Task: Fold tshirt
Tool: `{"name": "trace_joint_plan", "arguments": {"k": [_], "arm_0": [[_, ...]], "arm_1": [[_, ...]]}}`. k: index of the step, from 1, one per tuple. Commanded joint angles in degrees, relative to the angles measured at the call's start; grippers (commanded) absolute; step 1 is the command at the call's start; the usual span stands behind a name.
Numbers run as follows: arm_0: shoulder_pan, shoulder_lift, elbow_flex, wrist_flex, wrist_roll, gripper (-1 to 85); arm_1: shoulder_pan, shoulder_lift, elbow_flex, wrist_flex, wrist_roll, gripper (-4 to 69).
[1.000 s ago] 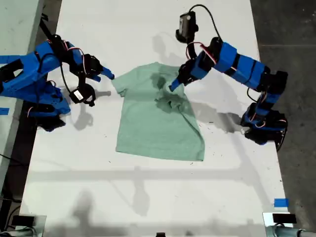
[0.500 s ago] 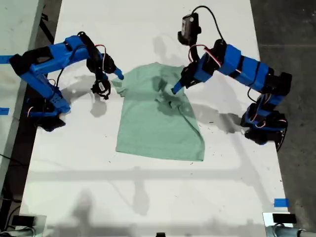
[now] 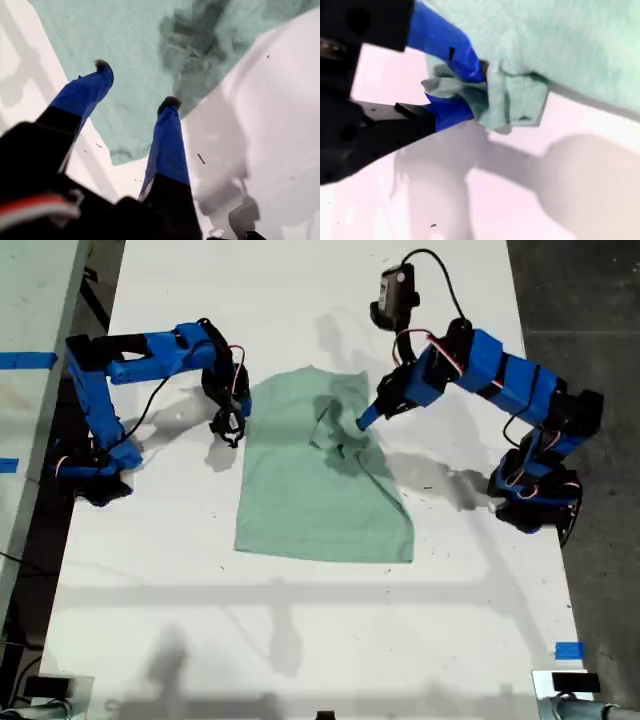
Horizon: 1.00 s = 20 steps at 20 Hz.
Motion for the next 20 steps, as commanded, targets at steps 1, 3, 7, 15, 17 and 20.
{"name": "trace_joint_plan", "arguments": {"k": [1, 3, 7, 15, 17, 20], "arm_0": [[-1.85, 3.69, 0.88, 0.44, -0.26, 0.1], [-1.76, 11.25, 2.29, 4.04, -2.55, 0.1], [-5.80, 34.01, 8.44, 10.46, -5.54, 0.1], [13.01, 11.51, -22.59, 8.70, -6.77, 0.1], [17.14, -3.69, -43.68, 12.48, -6.42, 0.1], [18.02, -13.36, -48.08, 6.50, -6.42, 0.4]], "arm_1": [[0.88, 6.42, 2.29, -0.97, -0.35, 22.5], [1.14, 8.44, 5.01, -1.58, -0.09, 22.2], [1.85, 12.22, 9.84, -2.99, 0.35, 21.8], [1.76, 14.85, 13.80, -3.60, 1.49, 21.7], [1.67, 15.56, 14.85, -3.60, 1.76, 21.7], [1.58, 17.49, 16.87, -3.78, 2.37, 21.5]]}}
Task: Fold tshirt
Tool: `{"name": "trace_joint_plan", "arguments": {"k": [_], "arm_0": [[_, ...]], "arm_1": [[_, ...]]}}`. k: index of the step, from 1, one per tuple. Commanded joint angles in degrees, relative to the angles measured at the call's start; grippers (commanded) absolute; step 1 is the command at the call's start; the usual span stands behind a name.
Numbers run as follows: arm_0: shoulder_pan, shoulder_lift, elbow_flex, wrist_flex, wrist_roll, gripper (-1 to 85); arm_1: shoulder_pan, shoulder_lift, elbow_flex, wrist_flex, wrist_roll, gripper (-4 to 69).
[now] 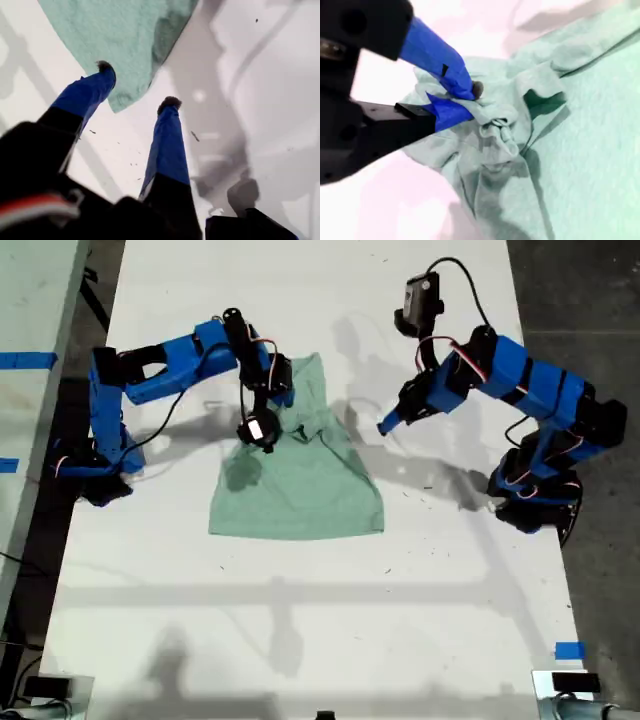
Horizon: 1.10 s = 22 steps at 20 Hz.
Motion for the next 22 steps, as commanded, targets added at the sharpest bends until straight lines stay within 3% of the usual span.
{"name": "trace_joint_plan", "arguments": {"k": [1, 2, 4, 9, 11, 14, 19, 22], "arm_0": [[0.35, -5.27, -6.33, -3.34, -0.44, 4.6], [0.00, -7.03, -6.24, -3.25, 0.26, 22.3], [-0.97, -6.86, -6.06, 1.41, -0.09, 30.0], [-1.14, 16.52, 7.65, 9.93, -1.32, 30.8], [0.79, 30.15, 19.16, 8.61, -2.72, 30.6], [7.21, 46.14, 37.62, 5.54, -8.96, 28.0], [23.47, 54.93, 57.92, -2.72, -24.52, 27.7], [28.74, 53.09, 62.14, -6.86, -28.83, 27.8]], "arm_1": [[0.09, 4.75, 1.05, -2.29, 1.05, 21.5], [0.09, 5.36, 2.11, -2.55, 1.23, 21.5], [0.18, 6.68, 4.22, -2.81, 1.85, 21.5], [-1.05, 12.83, 10.63, -4.13, 3.16, 19.5], [-3.52, 13.62, 11.60, -4.31, 2.72, 18.6], [-8.88, 12.39, 13.01, -6.06, 4.39, 27.5], [-16.00, 8.17, 21.09, -15.91, 7.91, 28.5], [-18.19, 2.55, 26.72, -24.17, 10.02, 27.3]]}}
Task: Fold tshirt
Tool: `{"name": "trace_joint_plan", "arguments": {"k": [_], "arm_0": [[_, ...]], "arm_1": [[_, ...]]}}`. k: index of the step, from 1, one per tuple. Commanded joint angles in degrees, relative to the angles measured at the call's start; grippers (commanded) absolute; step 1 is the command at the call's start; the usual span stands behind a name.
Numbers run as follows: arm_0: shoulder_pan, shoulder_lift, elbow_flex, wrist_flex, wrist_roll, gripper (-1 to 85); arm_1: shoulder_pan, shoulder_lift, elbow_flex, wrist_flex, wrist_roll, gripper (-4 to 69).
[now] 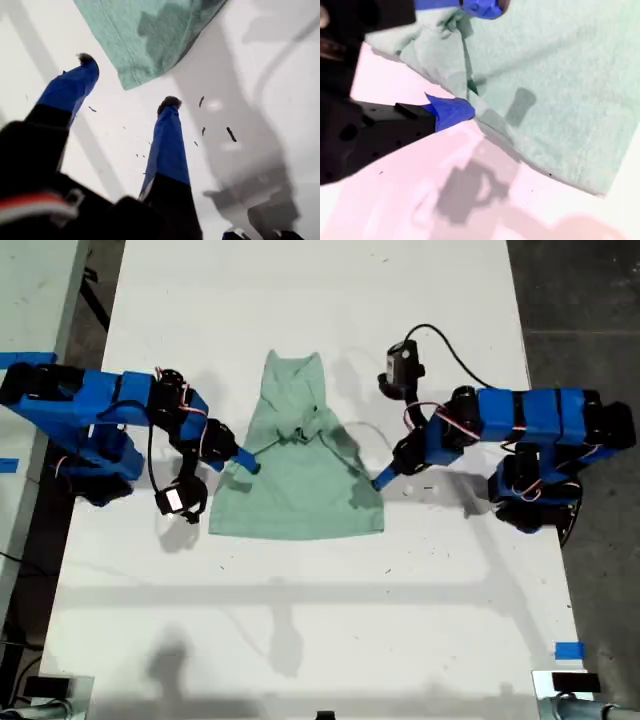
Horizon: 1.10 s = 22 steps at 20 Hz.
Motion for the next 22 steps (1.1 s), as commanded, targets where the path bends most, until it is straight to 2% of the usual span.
{"name": "trace_joint_plan", "arguments": {"k": [1, 5, 12, 14, 15, 17, 20, 22], "arm_0": [[3.69, 0.88, 0.44, -3.96, -2.72, 27.8], [3.43, 0.09, 0.44, -4.57, -2.81, 27.5], [2.81, -0.62, 1.67, -5.36, -2.37, 27.5], [2.46, -0.62, 2.29, -5.45, -2.29, 27.5], [2.29, -0.62, 2.37, -5.45, -2.11, 27.5], [1.85, -0.62, 2.46, -5.45, -1.58, 27.5], [1.05, -0.62, 2.55, -5.45, -0.88, 27.4], [0.97, -0.62, 2.72, -5.45, -0.79, 27.4]], "arm_1": [[-1.49, -3.25, 2.90, -8.70, 1.93, 27.0], [-1.41, -9.84, 5.54, -15.82, 3.60, 24.3], [0.44, -18.11, 3.43, -20.04, 3.25, 17.3], [0.88, -23.99, -0.26, -18.81, 3.25, 11.0], [0.88, -26.89, -3.96, -16.08, 2.55, 7.5], [0.88, -32.08, -10.46, -11.43, 1.05, 5.4], [0.35, -33.22, -12.57, -10.28, 0.53, 3.2], [0.18, -32.61, -14.77, -5.98, 0.79, 2.7]]}}
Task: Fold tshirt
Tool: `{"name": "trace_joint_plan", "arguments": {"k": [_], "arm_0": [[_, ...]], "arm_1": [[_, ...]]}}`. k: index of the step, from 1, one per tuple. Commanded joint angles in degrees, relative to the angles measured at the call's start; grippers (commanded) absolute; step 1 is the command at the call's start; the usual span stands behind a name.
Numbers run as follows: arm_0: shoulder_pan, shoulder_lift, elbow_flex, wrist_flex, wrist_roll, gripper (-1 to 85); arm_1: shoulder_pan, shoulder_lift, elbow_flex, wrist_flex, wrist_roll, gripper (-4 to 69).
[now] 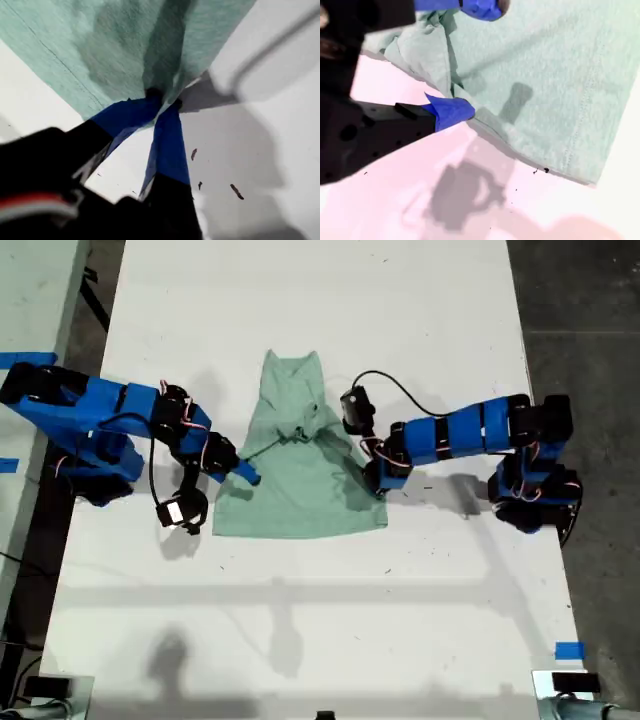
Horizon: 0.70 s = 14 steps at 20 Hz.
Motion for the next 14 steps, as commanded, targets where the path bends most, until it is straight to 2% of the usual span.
{"name": "trace_joint_plan", "arguments": {"k": [1, 6, 9, 14], "arm_0": [[-0.97, 0.26, -0.18, -0.88, 0.70, 27.4], [-0.79, 0.35, 0.09, -1.05, 0.88, 27.3], [-0.53, 0.35, 0.00, -1.23, 0.88, 27.2], [-0.44, 1.05, -0.44, -1.23, 0.53, 27.0]], "arm_1": [[0.09, 1.85, -5.36, 7.82, -0.26, -1.8], [-0.26, 17.14, -6.68, 20.92, -0.70, -1.8], [-0.97, 19.07, -11.43, 21.88, 0.18, -1.8], [-4.31, 2.37, -33.93, 18.46, 4.22, -1.8]]}}
